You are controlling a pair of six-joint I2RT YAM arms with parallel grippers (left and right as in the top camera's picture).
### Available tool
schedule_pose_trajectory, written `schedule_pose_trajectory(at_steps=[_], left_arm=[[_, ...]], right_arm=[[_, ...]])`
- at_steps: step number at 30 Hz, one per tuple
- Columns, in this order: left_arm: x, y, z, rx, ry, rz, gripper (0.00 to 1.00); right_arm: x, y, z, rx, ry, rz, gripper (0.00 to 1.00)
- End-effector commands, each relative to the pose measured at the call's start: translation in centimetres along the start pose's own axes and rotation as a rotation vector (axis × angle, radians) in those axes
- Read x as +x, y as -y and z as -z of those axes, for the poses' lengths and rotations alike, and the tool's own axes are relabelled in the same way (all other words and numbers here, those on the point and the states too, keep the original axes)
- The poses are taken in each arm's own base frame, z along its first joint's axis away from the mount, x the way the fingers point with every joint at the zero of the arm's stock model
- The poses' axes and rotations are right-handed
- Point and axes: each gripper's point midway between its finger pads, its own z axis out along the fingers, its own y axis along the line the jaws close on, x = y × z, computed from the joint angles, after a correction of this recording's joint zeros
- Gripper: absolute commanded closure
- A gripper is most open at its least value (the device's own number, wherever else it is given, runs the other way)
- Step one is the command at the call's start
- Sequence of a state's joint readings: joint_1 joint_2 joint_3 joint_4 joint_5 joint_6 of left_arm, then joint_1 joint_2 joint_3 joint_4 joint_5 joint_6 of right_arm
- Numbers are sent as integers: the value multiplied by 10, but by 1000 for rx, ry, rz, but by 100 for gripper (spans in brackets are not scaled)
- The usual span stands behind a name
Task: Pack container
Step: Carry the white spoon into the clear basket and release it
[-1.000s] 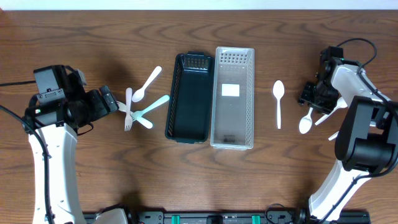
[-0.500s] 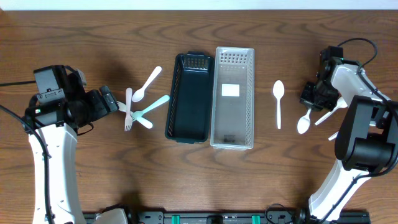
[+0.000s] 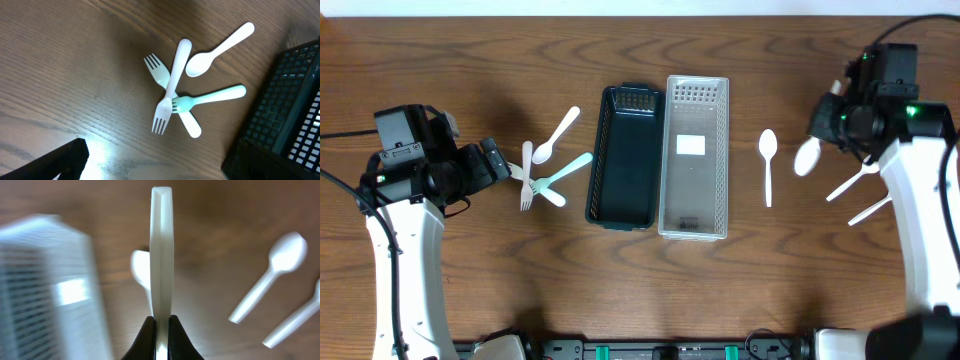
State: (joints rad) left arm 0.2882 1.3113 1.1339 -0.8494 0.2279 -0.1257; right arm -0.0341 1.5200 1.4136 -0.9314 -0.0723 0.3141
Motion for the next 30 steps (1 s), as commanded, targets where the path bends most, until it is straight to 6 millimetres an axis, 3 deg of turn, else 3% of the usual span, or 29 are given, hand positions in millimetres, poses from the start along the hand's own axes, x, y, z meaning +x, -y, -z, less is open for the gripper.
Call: schedule_pose_trajectory(at_steps=[1,5,10,18,19,21,22,26,28,30], left_arm=[[-9,-1,8,-13,31,-17,2],[-9,-1,8,-13,31,-18,2],[-9,-1,8,-13,31,-17,2],[-9,-1,8,-13,31,-17,2],[-9,-1,8,-13,31,-17,2],[-9,-1,8,-13,31,-17,2],[-9,-1,8,-13,31,-17,2],[-9,-1,8,-13,31,-17,2],[-9,-1,8,-13,31,-17,2],[-9,-1,8,-13,31,-17,2]], right_arm=[[23,-46,-2,-94,-57,27,99],[49,-84,-21,-83,-104,58,99],[74,-122,-65,-60,-141,122,99],[116,-146,-127,-46,-253,158,99],[116,-149,-130,-54,-248,172,90],[109,-158,-130,-97,-215,226,62],[102,-166,-124,-138,-195,264,54],[73,-183,-87,-226,-109,354,43],[55,-178,-66,-218,-60,348,43],[35,-158,-46,-170,2,335,42]])
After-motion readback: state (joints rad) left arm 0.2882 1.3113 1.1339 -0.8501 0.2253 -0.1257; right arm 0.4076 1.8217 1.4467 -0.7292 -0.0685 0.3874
